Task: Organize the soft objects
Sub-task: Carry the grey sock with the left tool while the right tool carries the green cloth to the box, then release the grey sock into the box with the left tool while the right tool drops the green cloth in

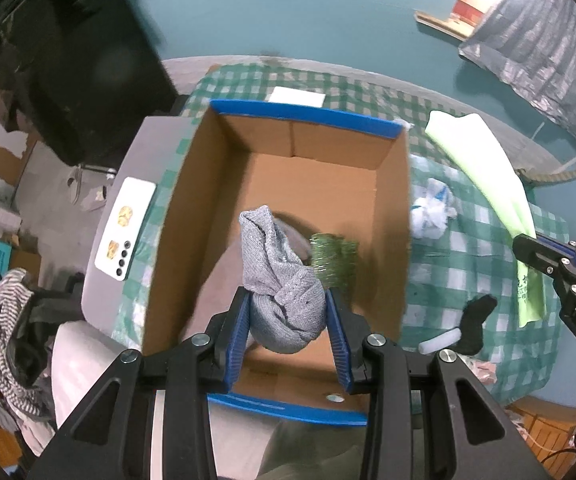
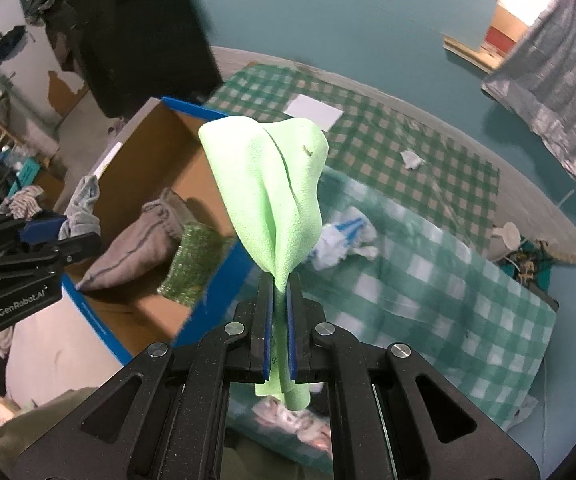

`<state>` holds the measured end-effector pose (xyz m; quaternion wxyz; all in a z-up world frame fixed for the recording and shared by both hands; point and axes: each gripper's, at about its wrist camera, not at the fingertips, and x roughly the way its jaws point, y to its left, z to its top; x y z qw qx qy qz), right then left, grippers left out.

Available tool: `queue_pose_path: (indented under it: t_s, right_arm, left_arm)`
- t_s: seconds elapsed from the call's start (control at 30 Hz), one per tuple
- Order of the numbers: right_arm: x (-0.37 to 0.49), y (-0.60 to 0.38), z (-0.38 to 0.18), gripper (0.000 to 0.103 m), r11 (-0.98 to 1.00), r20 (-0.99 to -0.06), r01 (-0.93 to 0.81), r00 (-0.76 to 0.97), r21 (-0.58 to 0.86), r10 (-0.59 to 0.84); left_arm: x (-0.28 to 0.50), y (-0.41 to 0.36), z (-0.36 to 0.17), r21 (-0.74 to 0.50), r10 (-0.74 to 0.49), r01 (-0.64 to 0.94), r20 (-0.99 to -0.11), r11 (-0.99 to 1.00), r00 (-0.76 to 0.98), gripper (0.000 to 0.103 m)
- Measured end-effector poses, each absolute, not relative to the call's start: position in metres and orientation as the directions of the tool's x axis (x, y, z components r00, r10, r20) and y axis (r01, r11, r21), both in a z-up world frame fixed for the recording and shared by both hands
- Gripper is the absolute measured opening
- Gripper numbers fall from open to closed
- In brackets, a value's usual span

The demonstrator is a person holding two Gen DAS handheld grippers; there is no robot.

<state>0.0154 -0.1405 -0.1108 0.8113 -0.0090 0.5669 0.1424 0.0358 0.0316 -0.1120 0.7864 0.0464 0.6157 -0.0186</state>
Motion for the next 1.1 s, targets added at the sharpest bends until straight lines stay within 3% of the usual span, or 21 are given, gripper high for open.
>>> queue_pose_path:
  t_s: [0.53, 0.97, 1.07, 1.1]
  right_arm:
    - [0.041, -0.068, -0.123, 0.005, 0.926, -0.927, -0.349, 0.281, 0.145, 0.251]
    - [0.055, -0.044, -0.140, 0.006, 0.925, -0.933, -0.335, 0.241, 0.177, 0.266]
    - [0.056, -0.044, -0.141, 0.014, 0.930, -0.936, -0.321, 0.236, 0.179, 0.262]
    - [0.056, -0.044, -0.141, 0.023, 0.932, -0.937, -0.318, 0.238, 0.175, 0.257]
  left_arm:
    - [0.043, 0.090, -0.126, 0.067, 0.064, 0.008, -0.974, 0.998, 0.216, 0.038]
    - [0.055, 0.087, -0.141, 0.046, 0.033, 0.060, -0.981, 0.997, 0.191, 0.039]
    - [0.056, 0.084, -0.145, 0.053, 0.039, 0.071, -0.983, 0.996, 0.179, 0.042]
    - [0.056, 0.084, -0.146, 0.055, 0.042, 0.072, -0.984, 0.996, 0.173, 0.046]
